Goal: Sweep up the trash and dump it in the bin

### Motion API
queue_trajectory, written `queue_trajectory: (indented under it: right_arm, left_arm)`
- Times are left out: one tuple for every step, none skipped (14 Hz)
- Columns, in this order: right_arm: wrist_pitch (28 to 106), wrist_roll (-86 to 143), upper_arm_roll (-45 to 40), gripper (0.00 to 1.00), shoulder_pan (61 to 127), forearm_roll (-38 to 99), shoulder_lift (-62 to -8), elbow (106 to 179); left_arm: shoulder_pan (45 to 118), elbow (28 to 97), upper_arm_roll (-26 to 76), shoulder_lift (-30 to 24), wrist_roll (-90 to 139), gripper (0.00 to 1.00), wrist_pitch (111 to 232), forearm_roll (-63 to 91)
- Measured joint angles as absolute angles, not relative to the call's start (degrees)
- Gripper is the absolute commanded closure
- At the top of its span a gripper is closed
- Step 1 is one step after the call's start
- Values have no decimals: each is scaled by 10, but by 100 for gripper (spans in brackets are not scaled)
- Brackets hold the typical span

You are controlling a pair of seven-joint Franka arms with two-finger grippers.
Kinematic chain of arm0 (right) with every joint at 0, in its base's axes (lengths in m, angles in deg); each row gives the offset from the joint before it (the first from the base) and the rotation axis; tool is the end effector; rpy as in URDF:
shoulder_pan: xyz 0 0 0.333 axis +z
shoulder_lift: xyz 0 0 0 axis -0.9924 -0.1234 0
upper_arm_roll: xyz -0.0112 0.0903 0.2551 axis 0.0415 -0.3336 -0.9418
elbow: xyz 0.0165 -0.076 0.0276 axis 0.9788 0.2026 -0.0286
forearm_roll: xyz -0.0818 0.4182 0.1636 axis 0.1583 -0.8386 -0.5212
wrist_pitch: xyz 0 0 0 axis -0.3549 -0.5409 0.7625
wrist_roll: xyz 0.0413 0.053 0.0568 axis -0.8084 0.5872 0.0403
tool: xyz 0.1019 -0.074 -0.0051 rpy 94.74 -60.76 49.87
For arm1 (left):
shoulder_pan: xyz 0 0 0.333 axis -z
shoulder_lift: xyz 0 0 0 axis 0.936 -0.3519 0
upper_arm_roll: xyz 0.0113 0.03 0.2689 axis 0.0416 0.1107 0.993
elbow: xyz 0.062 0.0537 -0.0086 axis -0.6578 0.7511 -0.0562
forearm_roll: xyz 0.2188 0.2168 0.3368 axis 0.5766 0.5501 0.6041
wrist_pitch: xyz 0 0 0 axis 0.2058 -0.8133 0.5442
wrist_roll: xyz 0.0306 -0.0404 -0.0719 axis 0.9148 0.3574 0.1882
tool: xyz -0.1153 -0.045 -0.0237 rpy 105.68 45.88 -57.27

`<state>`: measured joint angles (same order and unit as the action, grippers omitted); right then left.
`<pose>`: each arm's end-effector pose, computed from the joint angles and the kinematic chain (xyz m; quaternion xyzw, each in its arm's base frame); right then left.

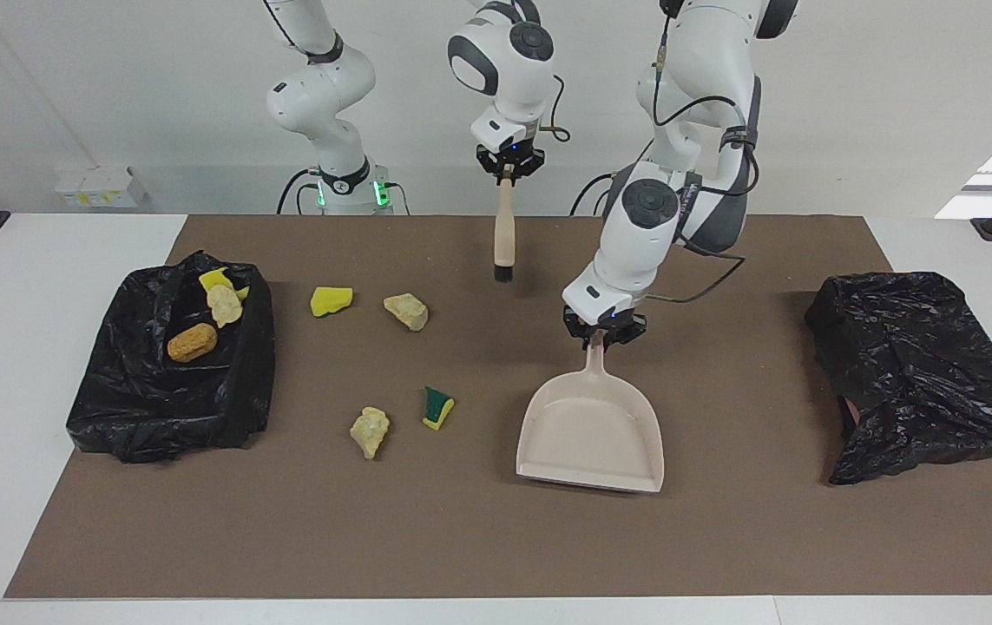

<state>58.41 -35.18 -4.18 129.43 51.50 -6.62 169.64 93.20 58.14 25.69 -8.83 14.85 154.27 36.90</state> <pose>0.2841 0.4395 0.3413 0.9941 -0.0388 -0.0961 0.0310 0.5992 -0.3003 0.2898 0.9848 -0.1720 -0.0008 0.0229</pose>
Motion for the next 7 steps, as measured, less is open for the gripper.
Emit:
queue_trajectory:
  right_arm:
    - [591,-350,-42,100,1284,518,-64,1700]
    - [598,-346,-41,100,1274,523,-69,1702]
    - [604,-342,-41,100,1267,532,-75,1703]
    - [606,-342,-41,100,1261,540,-82,1703]
    - [607,-342,-40,100,1255,546,-87,1703]
    - [607,-342,-40,100,1249,550,-90,1703]
    - [607,-342,-40,100,1243,554,-91,1703]
  left_arm:
    - [920,581,257,-88,98,100,1542,369]
    - [910,581,258,-88,50,100,1542,369]
    - [899,581,258,-88,1,100,1541,369]
    - [889,581,259,-88,-45,100,1541,369]
    - [879,581,259,-88,-83,100,1540,369]
    - [867,581,259,-88,-120,100,1538,369]
    - [858,581,259,-88,-159,100,1532,370]
